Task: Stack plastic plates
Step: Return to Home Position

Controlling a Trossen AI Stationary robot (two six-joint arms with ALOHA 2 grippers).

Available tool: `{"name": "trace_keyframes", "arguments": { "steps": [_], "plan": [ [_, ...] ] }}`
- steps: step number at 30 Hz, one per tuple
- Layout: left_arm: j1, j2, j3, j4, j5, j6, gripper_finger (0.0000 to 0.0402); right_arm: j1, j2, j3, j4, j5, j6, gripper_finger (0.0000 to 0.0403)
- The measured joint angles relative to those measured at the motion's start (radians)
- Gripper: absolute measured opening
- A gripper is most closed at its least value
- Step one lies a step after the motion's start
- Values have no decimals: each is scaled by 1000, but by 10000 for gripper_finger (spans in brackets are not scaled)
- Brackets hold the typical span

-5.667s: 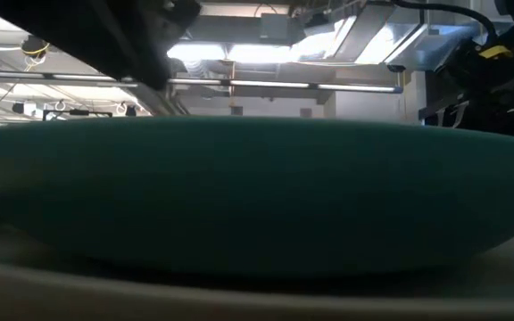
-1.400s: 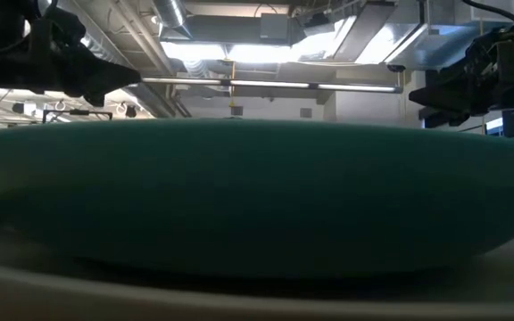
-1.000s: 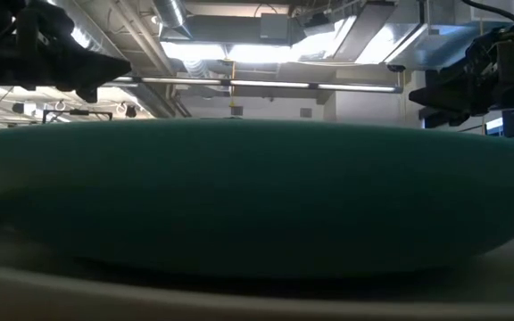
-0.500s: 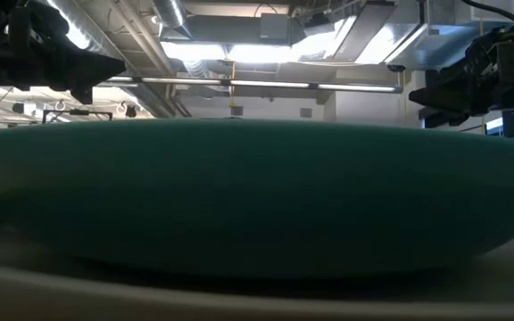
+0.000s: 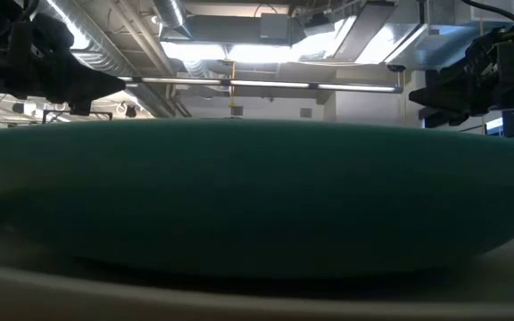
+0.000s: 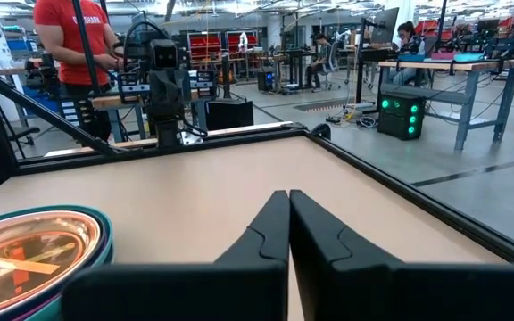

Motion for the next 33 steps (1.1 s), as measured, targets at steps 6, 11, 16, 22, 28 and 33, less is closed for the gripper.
{"name": "trace_keyframes", "arguments": {
  "steps": [6,11,16,22,28,33],
  "plan": [
    [0,0,0,0,0,0,8,0,0,0,0,0,0,3],
    [0,0,0,0,-2,-2,8,0,0,0,0,0,41,3],
    [0,0,0,0,-4,22,8,0,0,0,0,0,58,3],
    [0,0,0,3,-20,56,8,0,0,0,0,0,58,3],
    [0,0,0,3,-20,55,8,0,0,0,0,0,58,3],
    [0,0,0,3,-20,55,8,0,0,0,0,0,59,3]
  ]
}}
